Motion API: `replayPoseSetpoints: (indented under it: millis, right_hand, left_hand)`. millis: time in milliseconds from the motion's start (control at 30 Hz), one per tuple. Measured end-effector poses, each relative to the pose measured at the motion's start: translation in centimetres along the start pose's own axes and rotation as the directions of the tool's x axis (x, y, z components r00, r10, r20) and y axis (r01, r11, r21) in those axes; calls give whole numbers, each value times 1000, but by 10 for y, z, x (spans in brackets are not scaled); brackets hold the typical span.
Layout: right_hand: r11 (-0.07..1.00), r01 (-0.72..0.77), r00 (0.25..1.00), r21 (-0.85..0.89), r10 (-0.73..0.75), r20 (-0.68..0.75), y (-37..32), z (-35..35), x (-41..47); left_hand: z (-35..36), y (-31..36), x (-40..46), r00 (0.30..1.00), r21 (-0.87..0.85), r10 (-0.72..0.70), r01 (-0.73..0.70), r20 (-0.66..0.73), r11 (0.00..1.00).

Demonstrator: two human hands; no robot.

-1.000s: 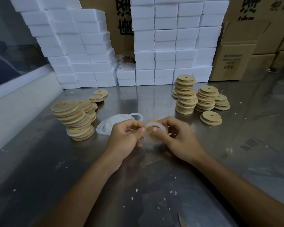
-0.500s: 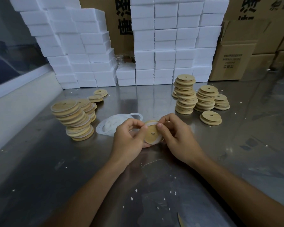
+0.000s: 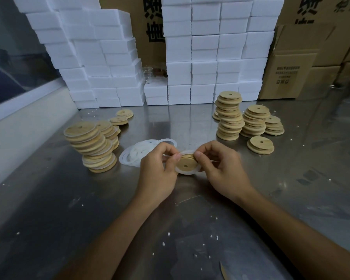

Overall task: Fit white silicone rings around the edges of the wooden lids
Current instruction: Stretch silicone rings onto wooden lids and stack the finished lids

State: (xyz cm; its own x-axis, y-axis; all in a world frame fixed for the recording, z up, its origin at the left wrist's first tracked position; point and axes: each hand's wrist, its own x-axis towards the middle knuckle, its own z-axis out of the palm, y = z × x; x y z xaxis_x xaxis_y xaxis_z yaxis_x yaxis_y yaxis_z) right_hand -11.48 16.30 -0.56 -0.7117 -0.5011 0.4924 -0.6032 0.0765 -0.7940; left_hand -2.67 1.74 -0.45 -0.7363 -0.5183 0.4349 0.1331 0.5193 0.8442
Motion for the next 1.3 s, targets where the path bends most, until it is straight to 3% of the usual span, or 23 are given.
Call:
replayPoseSetpoints:
  millis: [300, 733, 1100, 1300]
  right_hand:
    - [1000, -30, 999, -6, 30, 23, -2, -2, 0]
    - [995, -95, 992, 29, 92, 91, -3, -6, 1]
    - [984, -168, 979, 60, 160, 125, -3, -8, 4]
    - [981, -173, 979, 84, 163, 122, -3, -9, 5]
  left_hand:
    - [-6, 0, 2, 1000, -10, -22, 22, 22, 1000]
    - [-15, 0, 7, 980, -132, -80, 105, 181, 986]
    - [-13, 0, 6, 986, -78, -83, 96, 147, 992]
    - [-14, -1, 7, 985, -131, -108, 126, 135, 983]
